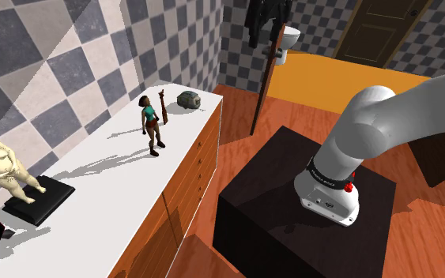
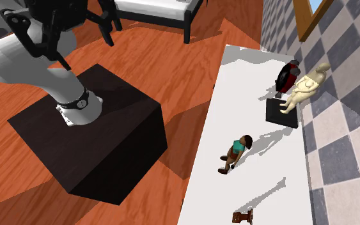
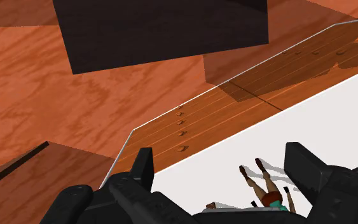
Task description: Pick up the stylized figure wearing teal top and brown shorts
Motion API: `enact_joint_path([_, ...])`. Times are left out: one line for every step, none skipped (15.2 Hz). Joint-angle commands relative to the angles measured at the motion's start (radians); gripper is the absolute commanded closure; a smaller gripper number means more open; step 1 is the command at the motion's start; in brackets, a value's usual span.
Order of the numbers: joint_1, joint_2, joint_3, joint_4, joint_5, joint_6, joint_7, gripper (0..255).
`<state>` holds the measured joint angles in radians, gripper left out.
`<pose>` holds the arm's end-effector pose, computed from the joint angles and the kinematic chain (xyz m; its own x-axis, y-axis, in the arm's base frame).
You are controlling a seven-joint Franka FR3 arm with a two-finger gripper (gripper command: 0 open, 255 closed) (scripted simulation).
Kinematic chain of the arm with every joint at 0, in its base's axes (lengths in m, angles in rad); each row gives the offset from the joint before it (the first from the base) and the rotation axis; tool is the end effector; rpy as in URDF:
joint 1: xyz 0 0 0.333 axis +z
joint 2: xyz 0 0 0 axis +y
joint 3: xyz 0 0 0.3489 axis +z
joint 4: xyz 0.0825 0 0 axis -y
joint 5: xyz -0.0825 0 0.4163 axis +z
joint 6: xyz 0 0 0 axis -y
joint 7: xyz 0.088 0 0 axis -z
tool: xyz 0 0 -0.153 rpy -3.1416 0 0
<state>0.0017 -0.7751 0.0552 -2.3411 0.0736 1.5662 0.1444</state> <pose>0.3178 0.0336 0.5710 0.9947 -0.1027 -0.0056 -0.1028 -0.9941 -0.0345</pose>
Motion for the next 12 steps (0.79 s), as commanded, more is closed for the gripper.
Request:
enact_joint_path([0.000,0.000,0.000,0.000,0.000,0.000,0.000,0])
enact_joint_path([0.002,0.040,0.007,0.011,0.006,0.020,0.005,0])
enact_joint_path([0.004,0.080,0.014,0.024,0.012,0.039,0.011,0])
enact_joint_path([0.006,0.120,0.020,0.038,0.018,0.057,0.016,0])
enact_joint_path([0.008,0.161,0.027,0.054,0.023,0.074,0.021,0])
enact_joint_path([0.010,0.202,0.033,0.070,0.027,0.090,0.027,0])
enact_joint_path([0.012,0.243,0.039,0.088,0.032,0.105,0.032,0])
enact_joint_path([0.013,0.285,0.045,0.107,0.035,0.119,0.037,0])
enact_joint_path([0.015,0.326,0.051,0.127,0.039,0.132,0.043,0])
enact_joint_path([0.017,0.368,0.057,0.149,0.042,0.145,0.048,0])
enact_joint_path([0.018,0.410,0.063,0.172,0.044,0.156,0.054,0])
enact_joint_path([0.020,0.452,0.068,0.196,0.046,0.165,0.059,0])
